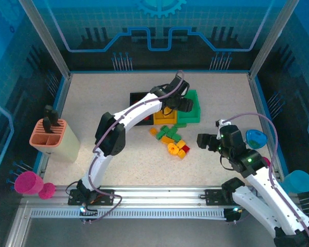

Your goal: Sort the legos into containers by color

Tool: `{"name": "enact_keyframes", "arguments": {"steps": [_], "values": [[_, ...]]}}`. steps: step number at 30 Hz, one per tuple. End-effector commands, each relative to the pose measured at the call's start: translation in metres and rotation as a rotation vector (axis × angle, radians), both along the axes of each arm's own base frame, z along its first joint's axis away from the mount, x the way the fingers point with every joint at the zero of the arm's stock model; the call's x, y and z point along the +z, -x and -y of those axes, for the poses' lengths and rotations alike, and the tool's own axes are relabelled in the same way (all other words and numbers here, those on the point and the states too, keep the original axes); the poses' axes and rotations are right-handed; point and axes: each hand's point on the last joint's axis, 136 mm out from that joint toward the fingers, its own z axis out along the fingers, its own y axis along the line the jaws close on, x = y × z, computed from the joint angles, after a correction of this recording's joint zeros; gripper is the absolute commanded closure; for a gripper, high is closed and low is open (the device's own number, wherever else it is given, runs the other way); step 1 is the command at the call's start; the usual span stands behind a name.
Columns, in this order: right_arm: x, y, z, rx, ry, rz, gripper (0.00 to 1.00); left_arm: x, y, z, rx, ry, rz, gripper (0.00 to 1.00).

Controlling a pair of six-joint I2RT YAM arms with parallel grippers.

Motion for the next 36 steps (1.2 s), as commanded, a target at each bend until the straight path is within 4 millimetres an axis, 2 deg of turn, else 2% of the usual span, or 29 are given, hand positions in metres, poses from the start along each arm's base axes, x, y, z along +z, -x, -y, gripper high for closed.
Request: {"name": "enact_keyframes", "arguments": {"steps": [1,6,7,9,10,14,20,22,23,27,32,36], "values": [[-0.006,0.006,-0.002,0.006,-0.037,-0.022,0.09,0.008,-0.008,0.01,-0.035,0.025,0.015,0.4],[-0.005,0.007,-0.006,0.033,-0.042,-0.027,0.09,-0.004,-0.019,0.016,-0.035,0.026,-0.003,0.35],[-0.004,0.006,-0.007,0.038,-0.044,-0.025,0.09,-0.005,-0.021,0.015,-0.031,0.023,-0.003,0.32],[-0.004,0.007,-0.009,0.05,-0.049,-0.03,0.09,-0.004,-0.025,0.015,-0.033,0.015,0.017,0.18],[-0.004,0.007,-0.01,0.051,-0.051,-0.029,0.09,-0.001,-0.028,0.014,-0.034,0.015,0.029,0.14],[-0.003,0.006,-0.011,0.057,-0.055,-0.027,0.09,0.021,-0.026,0.013,-0.04,0.031,0.052,0.11],[-0.006,0.004,-0.023,0.121,-0.054,-0.046,0.09,0.068,-0.006,0.0,-0.042,0.091,0.11,0.1],[-0.009,0.003,-0.029,0.154,-0.045,-0.063,0.1,0.082,0.004,-0.009,-0.036,0.114,0.13,0.1],[-0.01,0.002,-0.033,0.169,-0.04,-0.073,0.11,0.096,0.01,-0.014,-0.031,0.133,0.153,0.1],[-0.013,-0.002,-0.056,0.253,-0.013,-0.101,0.13,0.103,0.038,-0.043,-0.004,0.148,0.172,0.1],[-0.013,-0.01,-0.095,0.385,0.057,-0.111,0.15,0.091,0.075,-0.083,0.048,0.151,0.178,0.11],[-0.015,-0.019,-0.135,0.511,0.125,-0.126,0.17,0.054,0.099,-0.124,0.142,0.188,0.107,0.11]]}}
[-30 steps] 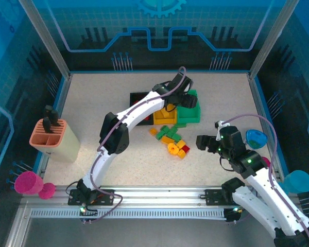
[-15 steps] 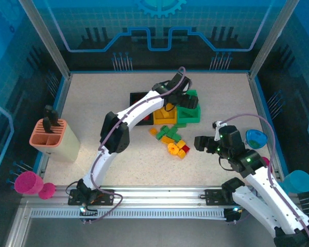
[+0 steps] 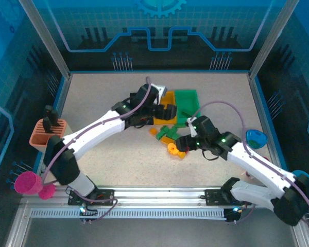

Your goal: Sort the legos into containers by color

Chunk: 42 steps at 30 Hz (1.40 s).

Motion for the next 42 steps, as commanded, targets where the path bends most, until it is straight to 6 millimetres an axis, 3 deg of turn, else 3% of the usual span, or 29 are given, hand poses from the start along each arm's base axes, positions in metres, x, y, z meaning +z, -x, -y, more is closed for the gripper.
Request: {"name": "enact_keyframes", "arguments": {"steps": [1,5,9,13,19,30,42], "values": [[0.015,-0.014,-0.036,0.128,0.02,0.061,0.17,-0.029,0.008,-0.032,0.108,0.062,-0.066,0.11],[0.004,-0.02,-0.067,0.301,0.055,0.023,0.21,-0.065,0.037,-0.069,0.178,0.073,-0.147,0.12],[-0.005,-0.031,-0.083,0.381,0.12,-0.007,0.23,-0.083,0.064,-0.098,0.237,0.073,-0.175,0.12],[-0.023,-0.041,-0.096,0.429,0.16,-0.045,0.23,-0.092,0.08,-0.127,0.323,0.121,-0.196,0.13],[-0.048,-0.052,-0.108,0.478,0.233,-0.118,0.21,-0.089,0.086,-0.167,0.452,0.265,-0.213,0.12],[-0.082,-0.066,-0.11,0.448,0.331,-0.203,0.2,-0.092,0.088,-0.173,0.466,0.277,-0.225,0.12],[-0.093,-0.074,-0.105,0.415,0.373,-0.195,0.2,-0.091,0.084,-0.174,0.471,0.27,-0.223,0.13]]}}
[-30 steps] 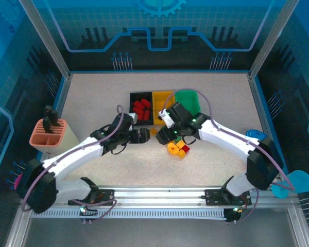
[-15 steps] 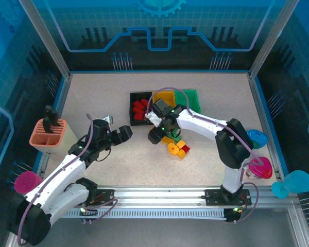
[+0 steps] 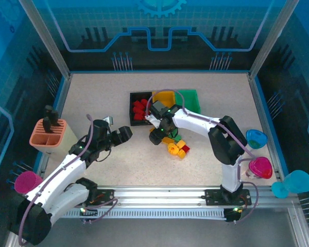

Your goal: Sort the legos into containers by color

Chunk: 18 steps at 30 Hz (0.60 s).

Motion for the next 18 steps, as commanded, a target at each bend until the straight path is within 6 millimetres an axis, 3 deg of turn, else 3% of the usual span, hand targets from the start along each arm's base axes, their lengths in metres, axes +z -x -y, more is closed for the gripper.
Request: {"name": "enact_keyframes", "arguments": {"steps": [1,18], "values": [[-0.003,-0.002,-0.004,-0.003,0.011,-0.005,0.2,0.0,-0.001,0.0,-0.004,0.013,-0.006,0.13],[-0.023,-0.006,-0.009,-0.055,0.067,0.039,0.22,-0.01,0.003,-0.002,-0.003,0.0,-0.023,0.13]]}}
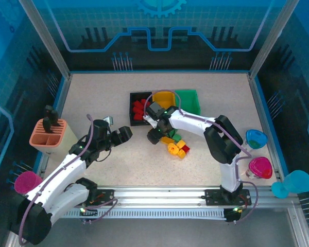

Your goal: Sort the legos into containers by color

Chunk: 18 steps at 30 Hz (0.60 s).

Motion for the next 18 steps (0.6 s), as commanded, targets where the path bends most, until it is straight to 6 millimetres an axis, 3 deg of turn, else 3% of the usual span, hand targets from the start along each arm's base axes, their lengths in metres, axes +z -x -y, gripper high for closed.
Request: {"name": "enact_keyframes", "arguments": {"steps": [1,9,18], "values": [[-0.0131,0.0026,0.0004,-0.023,0.041,-0.005,0.22,-0.0096,0.0026,-0.0029,0.001,-0.003,-0.019,0.13],[-0.0043,-0.0051,0.0002,-0.027,0.067,0.054,0.21,-0.0133,0.003,-0.0035,0.002,-0.003,-0.02,0.14],[-0.0123,-0.0063,-0.007,-0.018,0.059,0.033,0.19,-0.0152,0.0056,-0.0049,0.005,-0.002,-0.021,0.14]]}}
